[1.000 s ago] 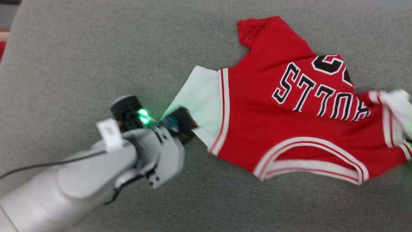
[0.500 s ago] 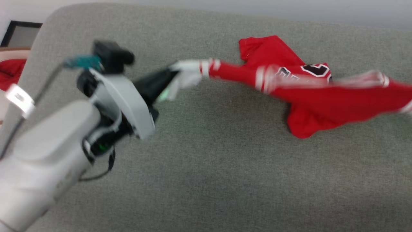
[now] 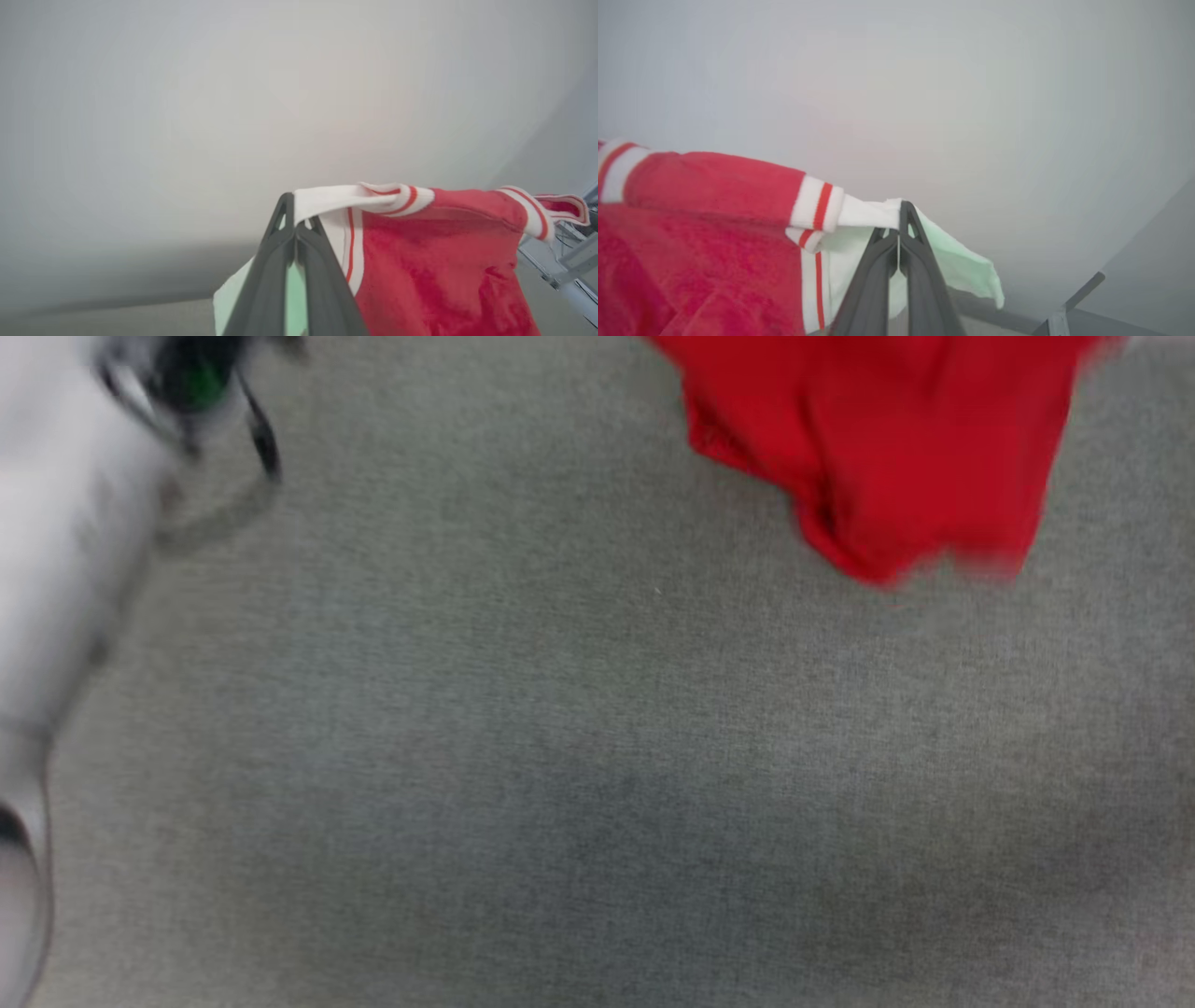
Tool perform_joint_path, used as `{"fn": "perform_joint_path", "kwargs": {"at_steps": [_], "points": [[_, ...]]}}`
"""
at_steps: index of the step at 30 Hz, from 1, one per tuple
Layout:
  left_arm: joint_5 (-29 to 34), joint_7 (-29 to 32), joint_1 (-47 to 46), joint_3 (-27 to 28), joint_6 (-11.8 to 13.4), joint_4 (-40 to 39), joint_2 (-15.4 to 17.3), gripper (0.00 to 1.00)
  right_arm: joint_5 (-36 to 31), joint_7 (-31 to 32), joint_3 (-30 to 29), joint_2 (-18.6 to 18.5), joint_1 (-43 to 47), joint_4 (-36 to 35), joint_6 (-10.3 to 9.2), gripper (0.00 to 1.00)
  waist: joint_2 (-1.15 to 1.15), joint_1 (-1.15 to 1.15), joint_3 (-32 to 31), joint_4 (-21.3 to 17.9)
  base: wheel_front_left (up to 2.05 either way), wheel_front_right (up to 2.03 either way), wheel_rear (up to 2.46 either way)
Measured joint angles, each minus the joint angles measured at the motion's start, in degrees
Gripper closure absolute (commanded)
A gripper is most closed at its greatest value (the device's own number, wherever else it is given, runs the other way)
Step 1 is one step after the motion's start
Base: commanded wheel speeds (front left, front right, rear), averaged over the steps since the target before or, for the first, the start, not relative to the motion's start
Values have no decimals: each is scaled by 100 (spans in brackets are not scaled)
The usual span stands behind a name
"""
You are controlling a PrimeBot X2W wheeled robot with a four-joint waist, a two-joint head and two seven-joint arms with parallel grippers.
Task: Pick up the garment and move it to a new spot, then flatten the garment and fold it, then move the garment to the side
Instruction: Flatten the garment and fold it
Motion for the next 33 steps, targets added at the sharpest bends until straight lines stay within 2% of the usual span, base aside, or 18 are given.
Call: {"fn": "perform_joint_path", "kwargs": {"at_steps": [4,7,11,16,20,25,29,33], "points": [[78,-325,-947,275,29,723,-283,100,-541,-243,-541,589,-1204,827,1,100,0,0,221,-108,0,0,0],[133,-689,-1586,439,8,1101,-439,100,-953,-555,-828,865,-1917,1299,2,100,0,0,321,-204,0,0,0],[253,-1016,-2133,593,-40,1377,-600,100,-1363,-972,-1079,1020,-2536,1724,3,100,0,0,355,-276,0,0,0],[143,-1059,-2154,689,-93,1495,-710,100,-1480,-990,-1009,1054,-2589,1839,3,100,0,0,254,-250,0,0,0],[23,-837,-1471,410,-94,946,-660,100,-1263,-732,-642,794,-1963,1454,0,100,0,0,178,-204,0,0,0],[-142,-775,-265,-19,-93,-80,-186,100,-725,-319,-328,236,-567,358,-1,100,0,0,73,-155,0,0,0],[-447,-656,857,-354,-93,-918,180,100,-302,-24,-372,-333,967,-695,-1,100,0,0,-45,-124,0,0,0],[-694,-744,1874,-572,-93,-1629,660,100,-25,261,-719,-636,2434,-1669,-1,100,0,0,-179,-119,0,0,0]]}}
